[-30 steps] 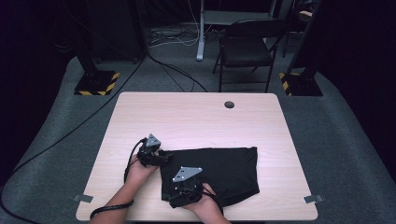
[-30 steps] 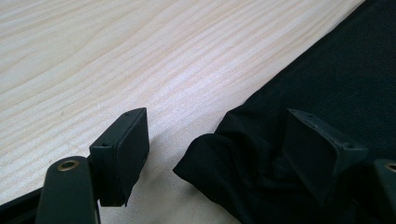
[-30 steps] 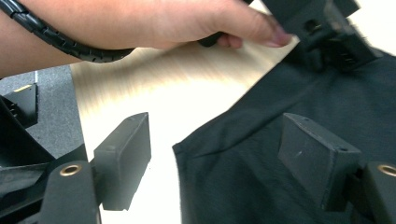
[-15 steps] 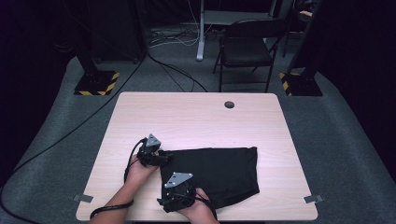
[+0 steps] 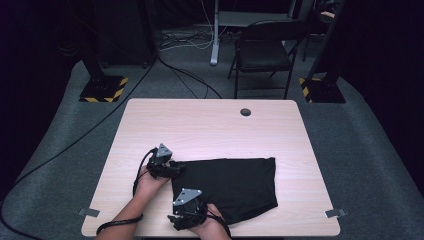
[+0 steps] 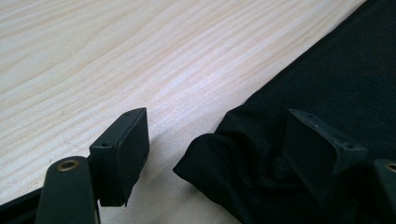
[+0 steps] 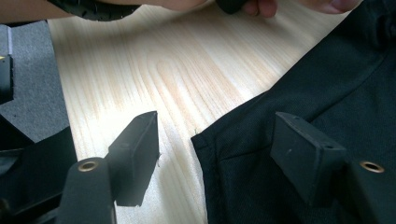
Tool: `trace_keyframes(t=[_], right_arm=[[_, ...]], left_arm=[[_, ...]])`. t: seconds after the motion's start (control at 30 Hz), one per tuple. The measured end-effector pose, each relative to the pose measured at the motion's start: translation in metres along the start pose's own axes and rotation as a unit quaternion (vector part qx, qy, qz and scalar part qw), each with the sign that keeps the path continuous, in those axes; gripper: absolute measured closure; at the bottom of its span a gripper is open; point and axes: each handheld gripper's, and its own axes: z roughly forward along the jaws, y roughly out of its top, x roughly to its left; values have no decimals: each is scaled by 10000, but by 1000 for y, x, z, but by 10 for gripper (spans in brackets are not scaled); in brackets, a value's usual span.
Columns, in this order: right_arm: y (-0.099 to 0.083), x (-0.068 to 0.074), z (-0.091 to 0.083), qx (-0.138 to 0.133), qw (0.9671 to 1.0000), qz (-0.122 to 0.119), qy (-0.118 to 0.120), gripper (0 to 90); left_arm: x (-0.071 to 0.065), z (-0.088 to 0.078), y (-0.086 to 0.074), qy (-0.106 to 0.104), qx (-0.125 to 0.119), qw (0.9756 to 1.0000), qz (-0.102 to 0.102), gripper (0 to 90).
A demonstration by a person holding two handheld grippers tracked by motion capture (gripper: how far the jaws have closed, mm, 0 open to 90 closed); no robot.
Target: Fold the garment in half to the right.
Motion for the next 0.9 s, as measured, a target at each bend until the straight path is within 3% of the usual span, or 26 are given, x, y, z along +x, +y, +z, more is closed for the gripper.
trace_keyframes(t=[0.27, 0.53, 0.73, 0.9], right_arm=[[-3, 0, 2, 20, 10000, 38, -39, 346], [-5, 3, 3, -28, 9997, -115, -214, 383], [-6, 5, 3, -36, 9990, -209, -399, 462], [-6, 4, 3, -64, 9986, -152, -497, 541]], left_arm=[[0, 0, 0, 1, 9, 10000, 11, 233], [0, 0, 0, 7, -1, 10000, -9, 233], [0, 0, 0, 7, -2, 10000, -10, 233], [0, 0, 0, 8, 0, 10000, -8, 234]])
